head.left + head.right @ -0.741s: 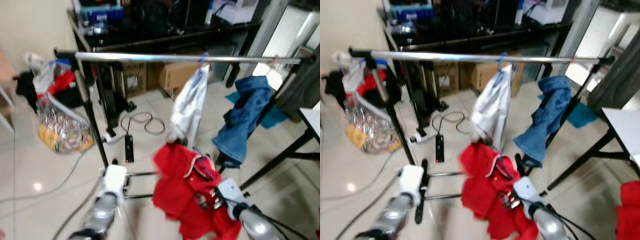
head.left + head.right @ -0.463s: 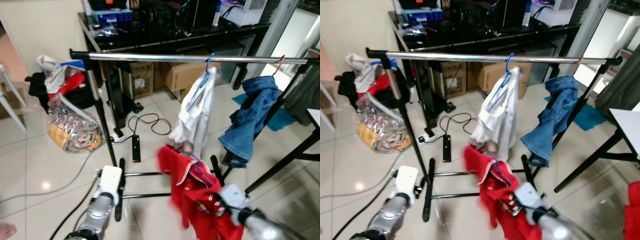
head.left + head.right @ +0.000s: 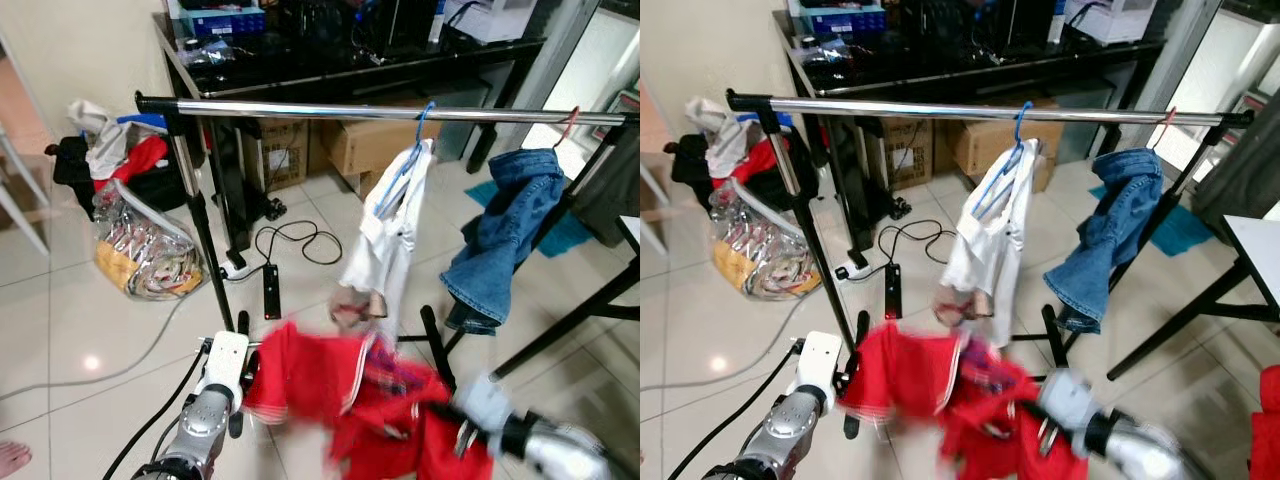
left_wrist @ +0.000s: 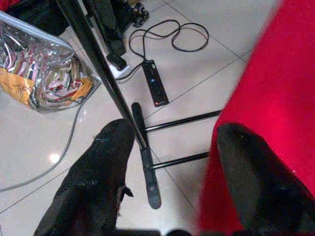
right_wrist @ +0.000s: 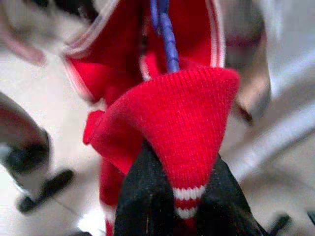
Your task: Hang hanger
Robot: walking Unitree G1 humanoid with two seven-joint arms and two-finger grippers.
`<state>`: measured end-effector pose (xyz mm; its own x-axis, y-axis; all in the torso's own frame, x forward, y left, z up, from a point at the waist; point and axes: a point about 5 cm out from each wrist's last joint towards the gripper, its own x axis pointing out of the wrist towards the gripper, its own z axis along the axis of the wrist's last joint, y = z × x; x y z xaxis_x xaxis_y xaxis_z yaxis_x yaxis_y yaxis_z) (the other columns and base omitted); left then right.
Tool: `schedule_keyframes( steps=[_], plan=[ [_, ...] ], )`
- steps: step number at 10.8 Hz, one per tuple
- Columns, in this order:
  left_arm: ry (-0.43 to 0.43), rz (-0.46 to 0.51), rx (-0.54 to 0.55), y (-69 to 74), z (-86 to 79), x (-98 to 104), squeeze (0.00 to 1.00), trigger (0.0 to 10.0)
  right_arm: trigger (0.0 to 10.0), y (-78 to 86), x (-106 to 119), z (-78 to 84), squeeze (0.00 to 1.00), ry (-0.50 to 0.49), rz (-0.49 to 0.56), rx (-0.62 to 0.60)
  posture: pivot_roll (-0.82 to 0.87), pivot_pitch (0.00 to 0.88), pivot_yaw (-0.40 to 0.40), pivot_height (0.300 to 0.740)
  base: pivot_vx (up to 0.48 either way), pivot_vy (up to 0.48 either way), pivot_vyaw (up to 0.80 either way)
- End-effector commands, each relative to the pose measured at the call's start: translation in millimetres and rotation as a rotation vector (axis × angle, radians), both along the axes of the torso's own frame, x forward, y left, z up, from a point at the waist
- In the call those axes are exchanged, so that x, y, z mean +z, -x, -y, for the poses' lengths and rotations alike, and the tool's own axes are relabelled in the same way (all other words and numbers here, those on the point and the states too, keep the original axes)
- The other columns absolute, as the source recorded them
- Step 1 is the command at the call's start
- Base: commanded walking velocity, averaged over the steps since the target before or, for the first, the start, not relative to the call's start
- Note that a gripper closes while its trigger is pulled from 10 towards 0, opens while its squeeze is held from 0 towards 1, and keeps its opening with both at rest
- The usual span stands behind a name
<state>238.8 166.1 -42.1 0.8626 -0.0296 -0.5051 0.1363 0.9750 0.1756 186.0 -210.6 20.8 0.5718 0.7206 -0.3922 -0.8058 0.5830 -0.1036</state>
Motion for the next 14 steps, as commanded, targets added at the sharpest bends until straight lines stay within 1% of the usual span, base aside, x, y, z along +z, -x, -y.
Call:
schedule_keyframes(
  steps=[1,2,3,4,5,6,7,8,9,10,12,13,14],
  plan=[
    [-0.003,0.003,-0.018,0.3,1.4,0,0.0,10.0,10.0,-2.7,17,0.2,0.0,-0.053,0.007,0.048,-0.06,0.0,-0.021,0.74,0.0,0.0,0.0],
    [-0.004,0.002,-0.021,0.6,1.2,0,0.0,10.0,10.0,2.2,24,-4.8,0.0,-0.06,-0.015,0.107,-0.06,0.0,-0.02,0.74,0.0,0.0,0.0],
    [-0.006,0.004,-0.022,0.4,0.4,0,0.0,10.0,10.0,6.7,40,-17.1,0.0,-0.112,-0.021,0.175,-0.05,0.0,-0.022,0.74,0.0,0.0,0.0],
    [-0.006,0.007,-0.021,0.0,-0.3,1,0.0,10.0,10.0,4.6,51,-23.7,0.0,-0.161,-0.014,0.178,-0.05,0.0,-0.022,0.74,0.0,0.0,0.0],
    [-0.007,0.01,-0.022,-0.2,-0.4,1,0.0,10.0,10.0,-5.0,73,-30.6,0.0,-0.261,0.02,0.149,-0.05,0.0,-0.022,0.74,0.0,0.0,0.0],
    [-0.008,0.008,-0.028,0.6,-0.4,0,0.0,10.0,10.0,-12.2,88,-37.0,0.0,-0.316,0.052,0.141,-0.06,0.0,-0.015,0.74,0.0,0.0,0.0],
    [-0.008,0.008,-0.031,0.8,-0.2,0,0.0,10.0,10.0,-16.4,96,-43.1,0.0,-0.341,0.071,0.136,-0.06,0.0,-0.015,0.74,0.0,0.0,0.0],
    [-0.008,0.009,-0.033,0.7,0.3,0,0.0,10.0,10.0,-20.7,105,-59.4,0.0,-0.378,0.065,0.138,-0.06,0.0,-0.014,0.74,0.0,0.0,0.0],
    [-0.007,0.012,-0.035,-0.3,1.2,1,0.0,10.0,10.0,-28.3,107,-72.9,0.0,-0.395,0.052,0.101,-0.05,0.0,-0.015,0.74,0.0,0.0,0.0],
    [-0.007,0.014,-0.037,-0.5,1.4,1,0.0,10.0,10.0,-36.1,105,-81.7,0.0,-0.409,0.033,0.062,-0.05,0.0,-0.014,0.74,0.0,0.0,0.0],
    [-0.007,0.013,-0.038,0.2,1.3,1,0.0,10.0,10.0,-49.9,105,-93.0,0.0,-0.423,0.027,-0.01,-0.05,0.0,-0.014,0.74,0.0,0.0,0.0],
    [-0.008,0.013,-0.038,0.8,1.1,1,0.0,10.0,10.0,-61.2,107,-99.9,0.0,-0.415,0.041,-0.073,-0.04,0.0,-0.015,0.74,0.0,0.0,0.0],
    [-0.008,0.012,-0.037,1.3,0.8,0,0.0,10.0,10.0,-74.2,105,-105.9,0.0,-0.376,0.064,-0.144,-0.04,0.0,-0.017,0.74,0.0,0.0,0.0]
  ],
)
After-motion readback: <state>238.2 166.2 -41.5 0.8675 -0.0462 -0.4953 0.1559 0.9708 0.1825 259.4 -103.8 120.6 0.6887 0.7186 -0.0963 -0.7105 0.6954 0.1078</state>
